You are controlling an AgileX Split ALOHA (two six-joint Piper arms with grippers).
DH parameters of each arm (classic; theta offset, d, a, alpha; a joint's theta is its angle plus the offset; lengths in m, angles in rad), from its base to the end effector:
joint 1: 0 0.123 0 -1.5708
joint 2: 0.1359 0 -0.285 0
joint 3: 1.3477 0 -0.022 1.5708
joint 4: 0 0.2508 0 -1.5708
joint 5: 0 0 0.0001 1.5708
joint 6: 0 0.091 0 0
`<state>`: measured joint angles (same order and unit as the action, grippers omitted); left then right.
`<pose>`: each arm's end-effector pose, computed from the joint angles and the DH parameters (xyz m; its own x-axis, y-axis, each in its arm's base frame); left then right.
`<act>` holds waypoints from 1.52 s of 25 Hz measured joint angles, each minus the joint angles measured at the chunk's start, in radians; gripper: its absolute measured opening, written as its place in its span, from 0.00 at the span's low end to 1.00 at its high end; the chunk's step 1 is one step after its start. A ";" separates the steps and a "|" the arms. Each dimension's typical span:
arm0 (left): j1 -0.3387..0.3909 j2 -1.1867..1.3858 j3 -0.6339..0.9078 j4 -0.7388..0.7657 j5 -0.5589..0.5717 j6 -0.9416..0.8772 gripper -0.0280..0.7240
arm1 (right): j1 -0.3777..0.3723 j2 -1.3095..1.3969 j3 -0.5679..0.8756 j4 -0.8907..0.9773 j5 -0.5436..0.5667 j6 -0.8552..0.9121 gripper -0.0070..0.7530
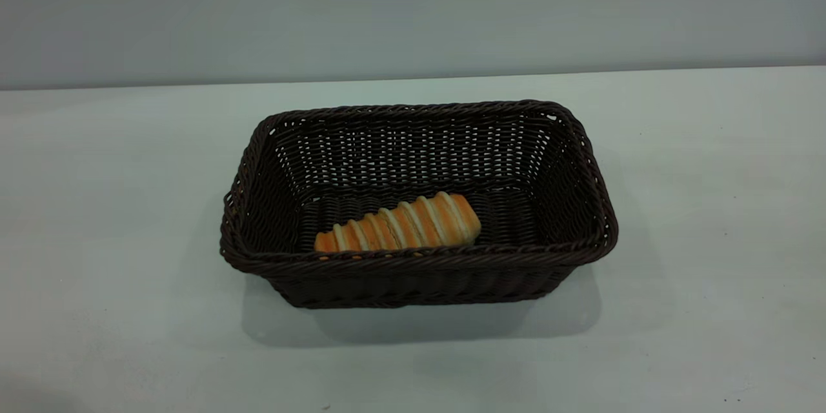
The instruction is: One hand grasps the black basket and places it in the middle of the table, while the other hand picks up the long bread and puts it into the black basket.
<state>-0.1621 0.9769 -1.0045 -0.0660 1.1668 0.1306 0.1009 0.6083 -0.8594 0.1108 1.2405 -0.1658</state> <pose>0.1626 -0.0322 0.3503 -0.8320 0.2417 -0.4993 0.2792 0.9602 -0.0005 0.0744 0.0171 0.3491 -0.7517 -0.2054 -0.6267 -0.2643 0.9644 0.0009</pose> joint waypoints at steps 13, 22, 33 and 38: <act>0.000 -0.606 0.208 0.001 0.001 -0.082 0.43 | 0.000 -0.256 0.165 -0.006 0.000 -0.045 0.53; 0.000 -0.776 0.313 0.003 0.001 -0.096 0.43 | 0.000 -0.385 0.302 -0.007 -0.030 -0.045 0.53; 0.000 -0.791 0.493 0.003 -0.012 -0.096 0.43 | 0.000 -0.452 0.381 -0.022 -0.101 -0.015 0.53; 0.000 -0.791 0.518 0.003 -0.034 -0.096 0.43 | 0.000 -0.455 0.381 -0.027 -0.101 0.001 0.53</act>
<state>-0.1621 0.1863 -0.4863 -0.0633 1.1331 0.0345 0.1009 0.1537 -0.4786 0.0835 1.1398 -0.1650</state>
